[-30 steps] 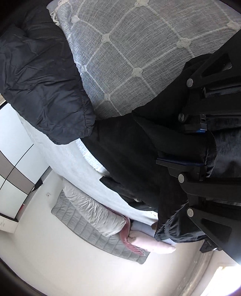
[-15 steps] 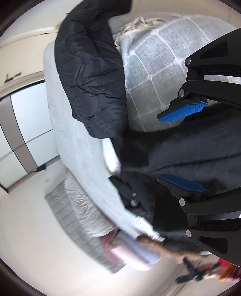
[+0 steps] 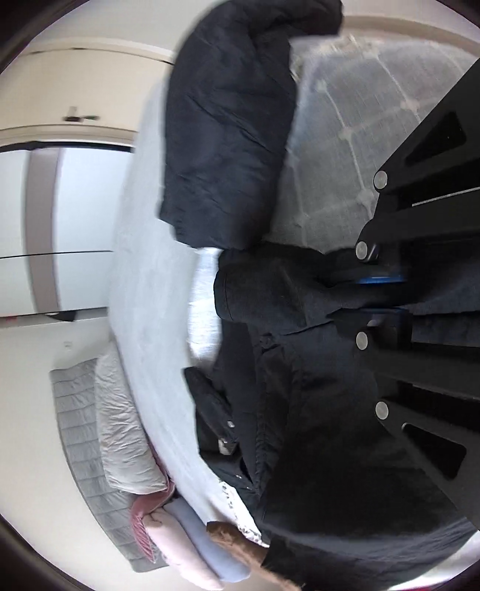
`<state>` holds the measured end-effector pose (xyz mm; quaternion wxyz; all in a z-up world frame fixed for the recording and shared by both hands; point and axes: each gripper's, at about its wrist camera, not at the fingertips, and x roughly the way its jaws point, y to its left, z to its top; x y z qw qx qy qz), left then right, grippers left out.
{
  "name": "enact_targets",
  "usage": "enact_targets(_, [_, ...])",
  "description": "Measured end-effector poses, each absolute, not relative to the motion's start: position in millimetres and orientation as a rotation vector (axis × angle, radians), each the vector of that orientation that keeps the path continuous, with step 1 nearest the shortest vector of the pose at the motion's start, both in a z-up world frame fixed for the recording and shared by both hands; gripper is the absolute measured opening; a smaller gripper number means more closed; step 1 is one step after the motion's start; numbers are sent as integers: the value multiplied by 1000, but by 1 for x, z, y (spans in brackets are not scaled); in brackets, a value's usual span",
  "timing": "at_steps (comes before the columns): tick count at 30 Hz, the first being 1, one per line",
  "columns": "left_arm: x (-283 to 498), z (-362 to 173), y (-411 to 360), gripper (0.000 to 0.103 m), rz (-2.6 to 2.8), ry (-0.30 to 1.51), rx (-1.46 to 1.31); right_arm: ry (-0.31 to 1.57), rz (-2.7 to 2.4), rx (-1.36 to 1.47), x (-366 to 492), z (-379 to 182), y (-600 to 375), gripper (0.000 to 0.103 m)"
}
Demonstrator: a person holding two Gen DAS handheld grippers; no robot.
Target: Fold large clothes
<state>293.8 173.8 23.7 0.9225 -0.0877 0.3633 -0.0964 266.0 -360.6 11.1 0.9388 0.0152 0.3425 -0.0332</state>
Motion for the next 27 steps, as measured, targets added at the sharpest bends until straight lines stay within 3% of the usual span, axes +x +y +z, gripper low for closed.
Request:
enact_targets(7, [309,101,168,6,-62,500,-146,451,-191,-13,272,90,-363,5])
enact_targets(13, [389,116,151,6,57,405,-119,373,-294,-25,343,114,-356,5])
enact_targets(17, [449,81,143,6,138,419,-88,379,-370,-65,408,92,-344,5])
enact_targets(21, [505,3,145,7,208,525,-71,471,-410,-128,469,34,-335,5])
enact_targets(24, [538,-54,147,7,225,690,-83,584,-412,-156,498,-14,-333,5])
enact_targets(27, [564,-79,150,7,217,855,-94,707,-415,-128,518,-44,-339,6])
